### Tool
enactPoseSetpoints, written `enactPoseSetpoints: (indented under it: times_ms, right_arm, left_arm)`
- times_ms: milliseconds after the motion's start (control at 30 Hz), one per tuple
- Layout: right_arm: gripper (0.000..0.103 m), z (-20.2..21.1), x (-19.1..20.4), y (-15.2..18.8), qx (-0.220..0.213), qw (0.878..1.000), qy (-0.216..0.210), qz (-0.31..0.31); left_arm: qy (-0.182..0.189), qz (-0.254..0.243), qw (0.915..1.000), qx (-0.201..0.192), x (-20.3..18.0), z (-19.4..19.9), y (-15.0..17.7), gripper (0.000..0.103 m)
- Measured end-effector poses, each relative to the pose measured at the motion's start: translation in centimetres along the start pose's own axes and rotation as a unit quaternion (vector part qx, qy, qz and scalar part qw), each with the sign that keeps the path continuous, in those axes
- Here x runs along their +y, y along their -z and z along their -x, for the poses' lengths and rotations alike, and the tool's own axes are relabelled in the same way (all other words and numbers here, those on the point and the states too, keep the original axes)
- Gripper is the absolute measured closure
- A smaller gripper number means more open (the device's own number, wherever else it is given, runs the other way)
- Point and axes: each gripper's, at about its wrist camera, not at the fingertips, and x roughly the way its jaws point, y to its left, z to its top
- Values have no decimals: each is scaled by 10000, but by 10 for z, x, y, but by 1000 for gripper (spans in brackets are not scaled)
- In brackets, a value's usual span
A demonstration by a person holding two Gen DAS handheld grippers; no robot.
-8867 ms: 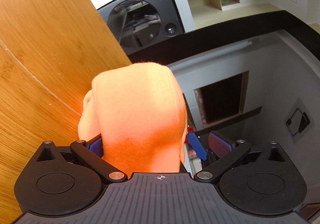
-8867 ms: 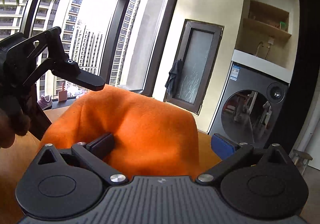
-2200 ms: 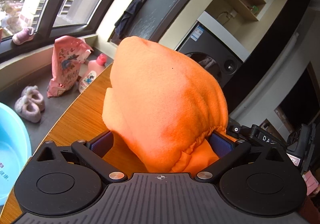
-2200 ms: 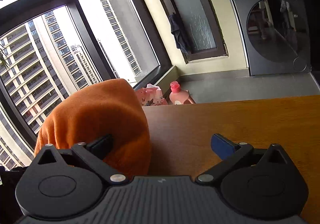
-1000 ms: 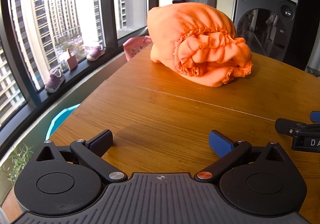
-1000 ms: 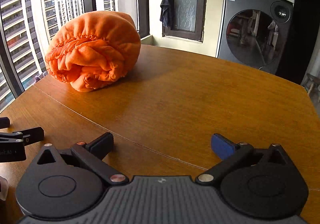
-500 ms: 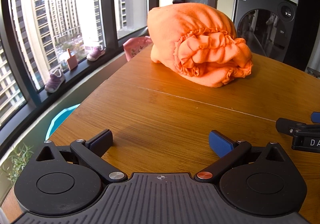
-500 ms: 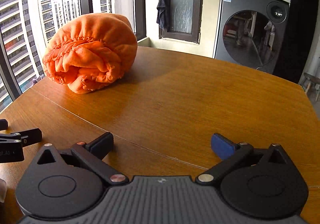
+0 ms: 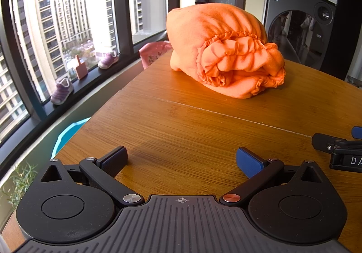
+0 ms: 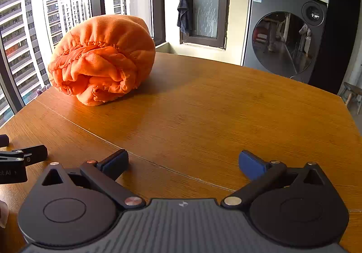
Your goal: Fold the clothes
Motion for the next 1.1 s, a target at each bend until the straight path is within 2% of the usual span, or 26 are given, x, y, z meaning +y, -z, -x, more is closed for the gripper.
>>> enactPoseSetpoints:
  times_ms: [1100]
  right_arm:
    - [0,3,-4,2,-10,10000,-19,0]
  left_arm:
    - [-39,52,10000,-3,1,-1,-1,0]
